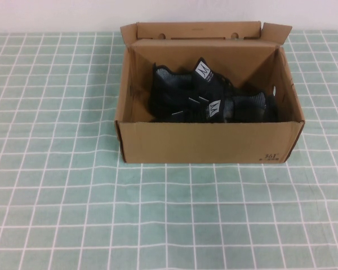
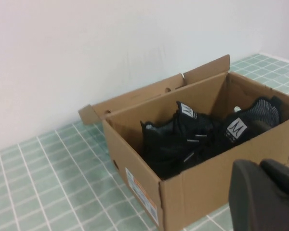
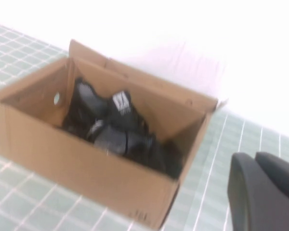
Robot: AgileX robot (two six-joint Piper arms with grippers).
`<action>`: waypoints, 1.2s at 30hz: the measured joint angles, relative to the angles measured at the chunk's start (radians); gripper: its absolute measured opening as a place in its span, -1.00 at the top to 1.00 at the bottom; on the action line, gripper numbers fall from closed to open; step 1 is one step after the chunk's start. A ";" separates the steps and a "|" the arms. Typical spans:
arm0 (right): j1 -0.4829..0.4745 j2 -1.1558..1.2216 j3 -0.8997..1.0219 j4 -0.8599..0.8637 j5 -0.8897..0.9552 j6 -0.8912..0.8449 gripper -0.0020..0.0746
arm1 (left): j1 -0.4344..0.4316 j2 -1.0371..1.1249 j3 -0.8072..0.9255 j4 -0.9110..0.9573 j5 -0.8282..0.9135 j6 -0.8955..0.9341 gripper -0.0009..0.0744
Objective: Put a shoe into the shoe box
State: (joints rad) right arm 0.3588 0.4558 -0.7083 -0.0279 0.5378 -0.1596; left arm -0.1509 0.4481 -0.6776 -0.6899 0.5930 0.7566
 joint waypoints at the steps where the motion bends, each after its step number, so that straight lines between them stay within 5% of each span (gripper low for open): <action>1: 0.000 -0.036 0.050 -0.010 -0.013 0.021 0.97 | 0.000 0.001 0.013 -0.007 -0.008 -0.002 0.98; 7: 0.000 -0.186 0.299 -0.065 -0.065 0.262 0.97 | 0.000 0.002 0.080 -0.027 -0.031 -0.003 0.98; 13: 0.000 -0.251 0.479 -0.176 -0.104 0.329 0.97 | 0.000 0.003 0.108 -0.030 -0.038 -0.003 0.98; 36: 0.000 -0.255 0.505 -0.264 -0.144 0.331 0.97 | 0.000 0.003 0.109 -0.032 -0.056 -0.003 0.98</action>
State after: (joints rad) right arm 0.3588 0.2012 -0.2035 -0.2914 0.3934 0.1717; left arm -0.1509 0.4513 -0.5681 -0.7219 0.5368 0.7538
